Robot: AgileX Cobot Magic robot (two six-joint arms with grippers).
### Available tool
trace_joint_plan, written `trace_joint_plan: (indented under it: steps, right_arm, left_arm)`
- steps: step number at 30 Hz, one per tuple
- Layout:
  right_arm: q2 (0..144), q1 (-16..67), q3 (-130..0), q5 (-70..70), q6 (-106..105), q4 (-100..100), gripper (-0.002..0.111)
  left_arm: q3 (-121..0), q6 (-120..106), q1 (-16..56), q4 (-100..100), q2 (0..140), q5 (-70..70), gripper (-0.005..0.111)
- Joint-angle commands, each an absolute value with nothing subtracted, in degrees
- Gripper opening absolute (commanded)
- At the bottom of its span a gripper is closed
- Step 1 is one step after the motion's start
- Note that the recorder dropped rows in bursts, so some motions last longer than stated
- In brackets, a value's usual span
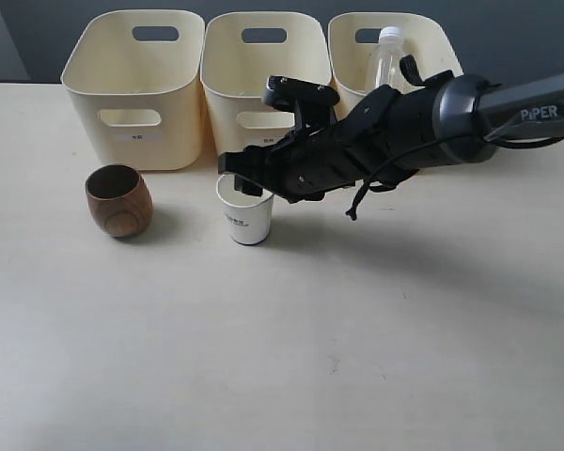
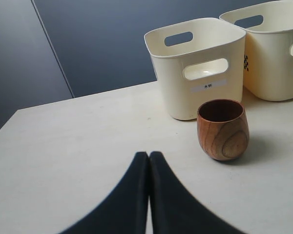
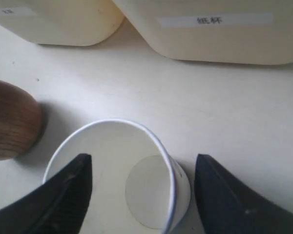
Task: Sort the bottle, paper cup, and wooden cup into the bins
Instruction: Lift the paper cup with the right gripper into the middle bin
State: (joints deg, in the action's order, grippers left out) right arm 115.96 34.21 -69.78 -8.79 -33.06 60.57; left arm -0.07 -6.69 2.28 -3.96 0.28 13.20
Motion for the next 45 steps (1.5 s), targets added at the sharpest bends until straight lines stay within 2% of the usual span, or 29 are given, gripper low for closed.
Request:
trace_joint_plan:
  steps: [1, 12, 15, 24, 28, 39, 45]
  right_arm:
    - [115.83, 34.31, -70.10, -8.73, -33.44, 60.75, 0.058]
    - [115.83, 34.31, -70.10, -8.85, -33.44, 60.67, 0.058]
    - [116.21, 34.31, -70.10, -9.33, -33.44, 60.67, 0.054]
    - [118.54, 34.31, -70.10, -9.68, -33.44, 60.67, 0.021]
    - [118.53, 34.31, -70.10, -9.68, -34.09, 59.76, -0.001]
    - [110.27, 34.31, -70.10, -9.44, -34.52, 55.00, -0.001]
    - [103.37, 34.31, -70.10, -4.04, -34.52, 53.00, -0.001]
  left_arm:
    - [0.00, -6.58, 2.47, -3.96, 0.00, 12.89, 0.000]
    - [0.00, -6.58, 2.47, -3.96, 0.00, 12.89, 0.000]
    - [0.00, -6.58, 2.47, -3.96, 0.00, 12.89, 0.000]
    - [0.00, -6.58, 2.47, -3.96, 0.00, 12.89, 0.000]
    - [0.00, -6.58, 2.47, -3.96, 0.00, 12.89, 0.000]
    - [0.00, -6.58, 2.47, -3.96, 0.00, 12.89, 0.000]
    - [0.00, -6.58, 2.47, -3.96, 0.00, 12.89, 0.000]
